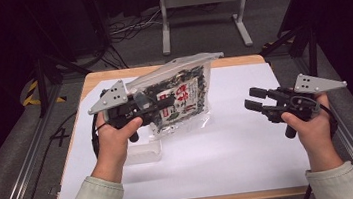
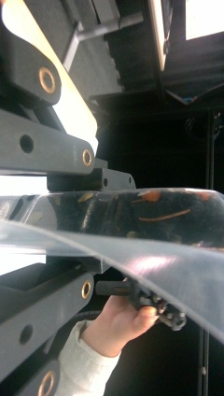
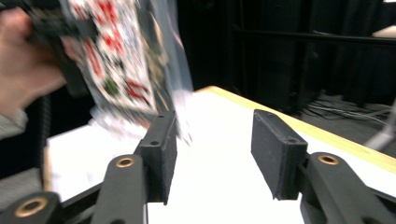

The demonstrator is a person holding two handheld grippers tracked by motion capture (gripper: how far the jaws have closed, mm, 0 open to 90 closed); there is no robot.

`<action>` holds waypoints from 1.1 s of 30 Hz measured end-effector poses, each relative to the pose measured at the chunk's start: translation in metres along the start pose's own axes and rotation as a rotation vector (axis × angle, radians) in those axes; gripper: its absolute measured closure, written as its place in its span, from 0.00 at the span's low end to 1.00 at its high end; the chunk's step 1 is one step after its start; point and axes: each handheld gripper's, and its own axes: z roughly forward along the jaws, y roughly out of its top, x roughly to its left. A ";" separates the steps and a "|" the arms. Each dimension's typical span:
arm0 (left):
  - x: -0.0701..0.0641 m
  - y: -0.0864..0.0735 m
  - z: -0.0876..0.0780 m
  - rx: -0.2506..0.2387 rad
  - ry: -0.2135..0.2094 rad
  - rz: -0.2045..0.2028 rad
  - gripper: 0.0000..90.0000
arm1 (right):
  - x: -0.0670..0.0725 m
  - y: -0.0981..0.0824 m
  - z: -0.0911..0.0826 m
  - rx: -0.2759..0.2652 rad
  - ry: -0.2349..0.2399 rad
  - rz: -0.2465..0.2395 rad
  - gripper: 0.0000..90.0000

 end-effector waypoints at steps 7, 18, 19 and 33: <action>0.007 0.006 -0.014 0.005 0.047 0.012 0.80 | -0.007 -0.023 0.004 0.053 -0.065 -0.009 0.45; 0.023 0.014 -0.041 -0.014 0.145 0.011 0.80 | -0.020 -0.062 0.021 0.154 -0.161 -0.014 0.35; 0.024 0.013 -0.043 -0.015 0.154 0.007 0.80 | -0.021 -0.064 0.021 0.159 -0.161 -0.010 0.35; 0.041 0.006 -0.064 -0.028 0.296 0.004 0.80 | -0.027 -0.072 0.018 0.140 -0.195 0.000 0.33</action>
